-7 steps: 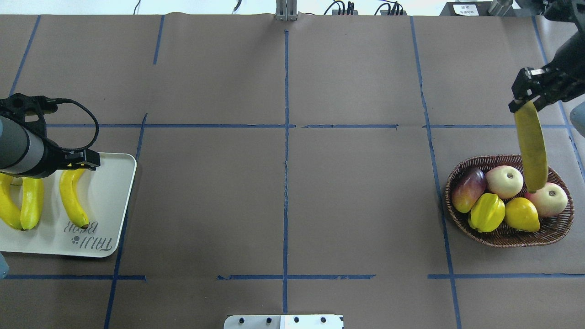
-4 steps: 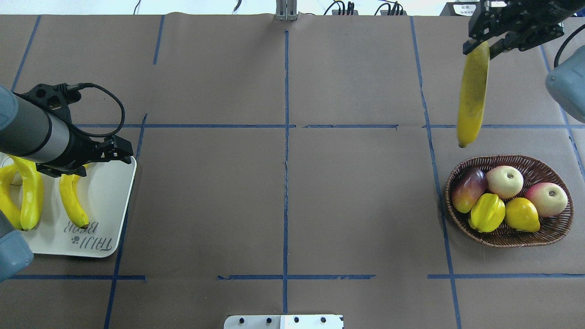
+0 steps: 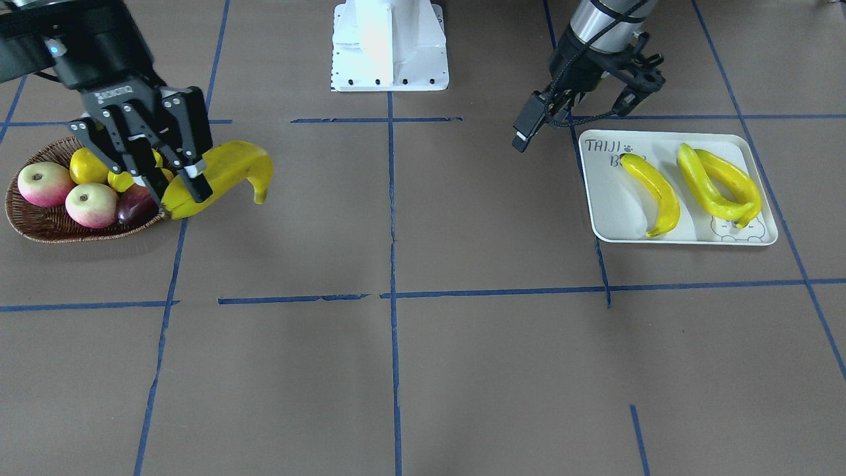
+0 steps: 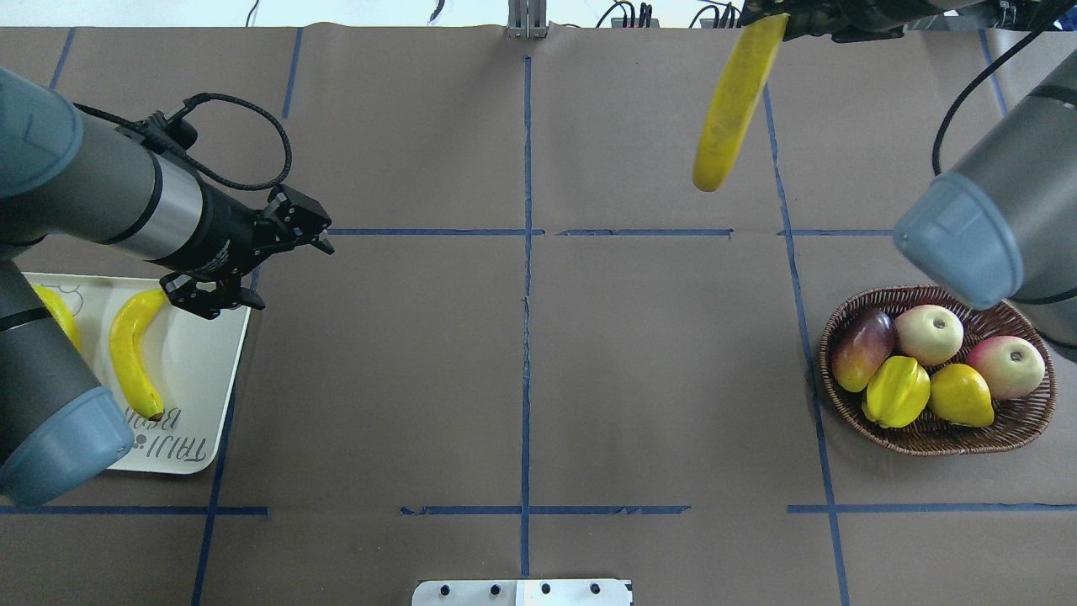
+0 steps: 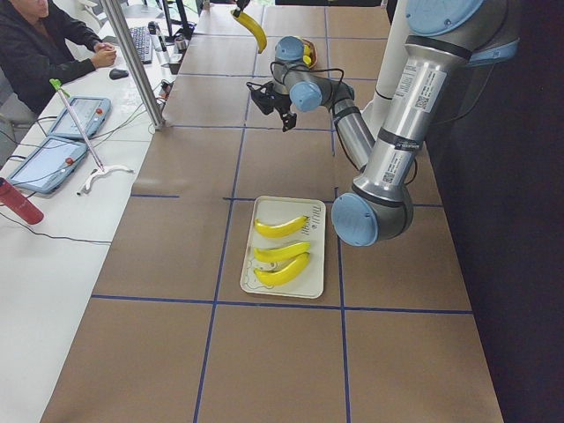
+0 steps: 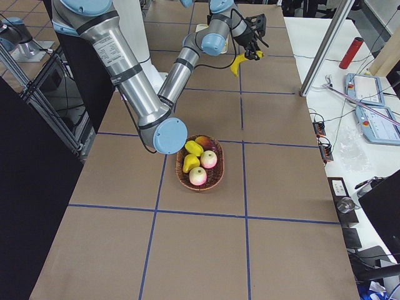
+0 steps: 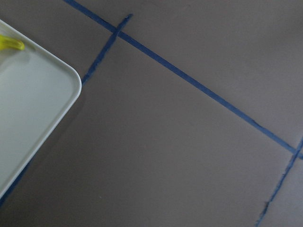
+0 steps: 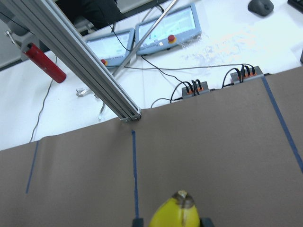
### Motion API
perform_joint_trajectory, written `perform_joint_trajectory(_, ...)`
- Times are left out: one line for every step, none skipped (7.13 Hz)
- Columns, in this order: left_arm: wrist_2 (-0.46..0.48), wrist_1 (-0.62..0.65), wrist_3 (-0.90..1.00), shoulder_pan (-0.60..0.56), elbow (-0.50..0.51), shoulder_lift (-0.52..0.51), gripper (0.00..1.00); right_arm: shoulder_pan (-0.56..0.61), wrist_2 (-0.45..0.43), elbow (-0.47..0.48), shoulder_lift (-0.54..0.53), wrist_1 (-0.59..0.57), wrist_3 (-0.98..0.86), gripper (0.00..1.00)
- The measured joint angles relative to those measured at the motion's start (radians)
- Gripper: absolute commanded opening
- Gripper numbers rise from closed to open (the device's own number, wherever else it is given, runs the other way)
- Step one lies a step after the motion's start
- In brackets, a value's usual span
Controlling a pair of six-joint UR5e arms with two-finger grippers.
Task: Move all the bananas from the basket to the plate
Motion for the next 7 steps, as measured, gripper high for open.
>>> perform_joint_trajectory(-0.001,-0.042,-0.16,0.0,0.02,-0.033,1.0,-0.076,-0.143,0.009,0.021,0.009,0.033,0.0)
perform_joint_trajectory(0.0,-0.123,-0.308,-0.001,0.05,-0.046,1.0,-0.154,-0.283,0.013,0.043,0.012,0.062,0.0)
perform_joint_trajectory(0.002,-0.217,-0.442,-0.003,0.087,-0.05,1.0,-0.239,-0.429,0.014,0.062,0.013,0.09,0.0)
perform_joint_trajectory(0.007,-0.289,-0.559,-0.005,0.112,-0.05,1.0,-0.311,-0.552,0.014,0.08,0.014,0.126,0.0)
perform_joint_trajectory(0.017,-0.344,-0.676,-0.008,0.124,-0.05,1.0,-0.379,-0.67,0.011,0.097,0.012,0.158,0.0)
perform_joint_trajectory(0.03,-0.389,-0.78,-0.011,0.128,-0.05,1.0,-0.444,-0.784,0.001,0.112,0.008,0.171,0.0)
perform_joint_trajectory(0.041,-0.434,-0.867,-0.012,0.137,-0.051,1.0,-0.495,-0.875,-0.013,0.121,0.006,0.176,0.0)
